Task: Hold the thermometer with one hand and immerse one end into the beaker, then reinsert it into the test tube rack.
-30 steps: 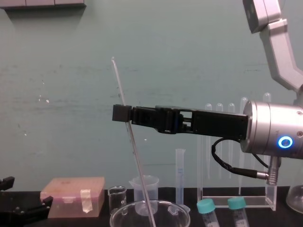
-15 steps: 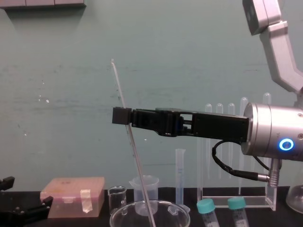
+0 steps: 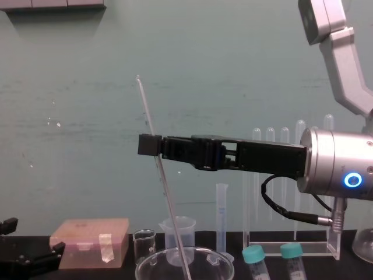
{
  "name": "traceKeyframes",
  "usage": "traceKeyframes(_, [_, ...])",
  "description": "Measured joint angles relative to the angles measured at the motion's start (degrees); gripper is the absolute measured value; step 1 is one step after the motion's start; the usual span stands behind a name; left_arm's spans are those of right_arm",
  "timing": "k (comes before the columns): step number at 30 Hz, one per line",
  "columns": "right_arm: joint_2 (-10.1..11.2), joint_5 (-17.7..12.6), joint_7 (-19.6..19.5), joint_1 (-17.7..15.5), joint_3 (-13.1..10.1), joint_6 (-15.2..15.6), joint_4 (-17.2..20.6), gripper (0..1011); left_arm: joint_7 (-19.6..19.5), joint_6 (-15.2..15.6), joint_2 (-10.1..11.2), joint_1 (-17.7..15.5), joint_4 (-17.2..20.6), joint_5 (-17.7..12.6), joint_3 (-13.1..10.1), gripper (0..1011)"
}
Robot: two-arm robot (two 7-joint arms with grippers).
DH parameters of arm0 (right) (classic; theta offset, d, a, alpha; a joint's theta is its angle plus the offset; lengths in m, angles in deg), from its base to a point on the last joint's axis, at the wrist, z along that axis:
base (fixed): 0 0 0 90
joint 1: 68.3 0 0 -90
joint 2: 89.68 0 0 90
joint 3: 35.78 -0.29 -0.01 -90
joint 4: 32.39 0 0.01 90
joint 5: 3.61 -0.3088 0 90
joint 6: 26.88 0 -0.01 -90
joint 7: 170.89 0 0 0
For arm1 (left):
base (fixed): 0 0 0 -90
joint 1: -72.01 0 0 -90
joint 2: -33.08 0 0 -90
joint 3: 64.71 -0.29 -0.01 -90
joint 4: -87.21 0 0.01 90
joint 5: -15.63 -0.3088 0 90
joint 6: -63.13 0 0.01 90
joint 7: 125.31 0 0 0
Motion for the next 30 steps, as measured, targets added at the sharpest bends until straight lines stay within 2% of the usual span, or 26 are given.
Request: traceKeyframes(30, [0.0,-0.3,0.2,0.3,0.0,0.2,-0.3,58,0.0,0.0,0.0,0.0,0.0,0.0,0.0,1008])
